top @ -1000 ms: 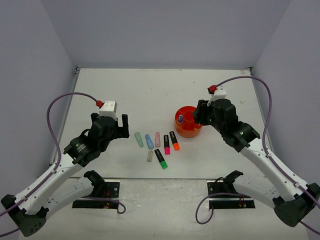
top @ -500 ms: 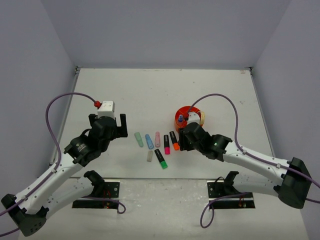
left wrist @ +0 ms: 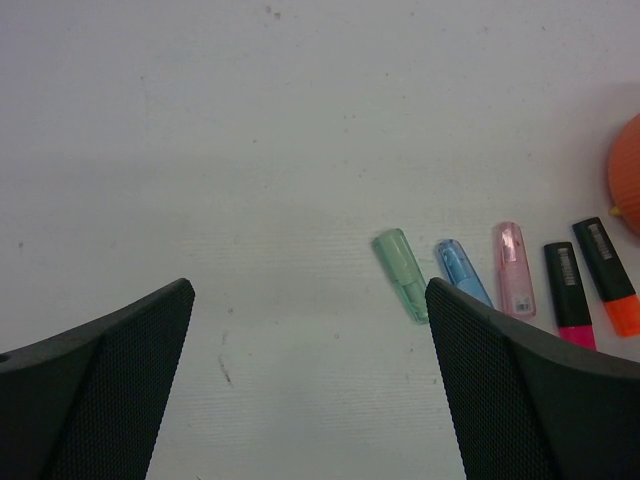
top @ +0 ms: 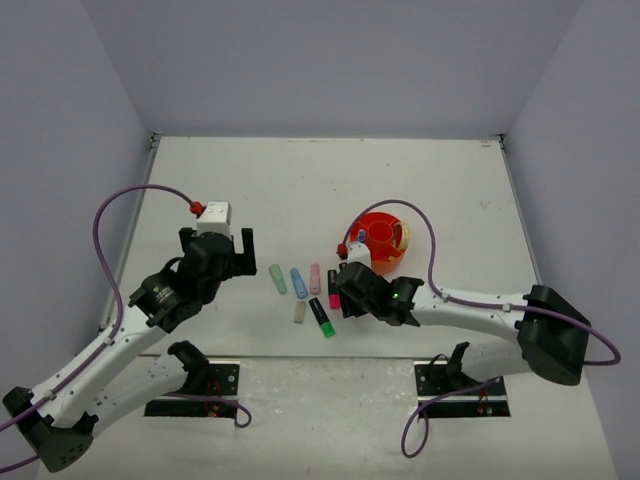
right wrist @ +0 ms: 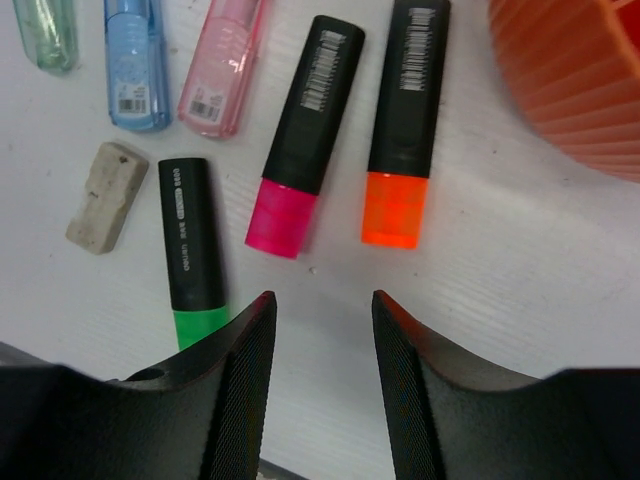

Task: Sort the stationery into containers
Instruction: Pick up the stationery from the center of the board.

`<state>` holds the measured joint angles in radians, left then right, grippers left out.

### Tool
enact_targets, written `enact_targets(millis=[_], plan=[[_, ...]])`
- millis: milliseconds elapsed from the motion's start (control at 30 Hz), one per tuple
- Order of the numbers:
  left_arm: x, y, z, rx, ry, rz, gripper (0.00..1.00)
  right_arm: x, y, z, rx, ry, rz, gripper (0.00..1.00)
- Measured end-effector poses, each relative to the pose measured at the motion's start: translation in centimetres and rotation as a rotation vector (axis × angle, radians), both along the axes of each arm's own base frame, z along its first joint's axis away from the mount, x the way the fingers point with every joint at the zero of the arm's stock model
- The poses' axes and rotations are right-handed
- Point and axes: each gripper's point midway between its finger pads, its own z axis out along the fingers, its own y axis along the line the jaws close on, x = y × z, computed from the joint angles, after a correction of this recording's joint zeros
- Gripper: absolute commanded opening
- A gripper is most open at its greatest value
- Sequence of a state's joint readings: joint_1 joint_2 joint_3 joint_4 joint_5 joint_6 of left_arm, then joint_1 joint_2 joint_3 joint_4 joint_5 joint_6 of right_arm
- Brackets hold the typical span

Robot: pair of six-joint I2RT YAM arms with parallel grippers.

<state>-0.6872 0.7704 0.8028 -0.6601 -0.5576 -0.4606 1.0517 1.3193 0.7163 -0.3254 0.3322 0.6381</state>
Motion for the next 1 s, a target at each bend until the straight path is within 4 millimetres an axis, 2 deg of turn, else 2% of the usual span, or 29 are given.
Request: enact_targets(millis=[133,367,533,700,867,1000], plan=[[0.0,-0.1,0.0,-0.001,0.002,-0.003,1.00,-1.1,1.7,-0.1,-0.001,0.007,0.048,0.45],[0.1,-0.1,-0.4,0.010,0.015,-0.001,1.00,-2.3,5.9,1.4,0.049,0.003,0.088,0.48],[0.0,0.5,-0.2,0.012,0.004,0.027,1.00,-2.0,8.4,0.8,0.042,0.039,0.040,0.49],[-0.3,1.6,1.1,-0.015,-0.048,0.077,1.00,-1.1,11.3,-0.1,0.017,0.059,-0.013,0.49],[-0.7,2.9,1.9,-0.038,-0.087,0.131,1.00,-1.4,11.2,-0.1,0.001,0.049,-0.043,0.53],[-1.2,3.9,2.4,-0.051,-0.111,0.176,1.00,-1.3,10.8,1.2,0.019,0.031,-0.051,0.56]])
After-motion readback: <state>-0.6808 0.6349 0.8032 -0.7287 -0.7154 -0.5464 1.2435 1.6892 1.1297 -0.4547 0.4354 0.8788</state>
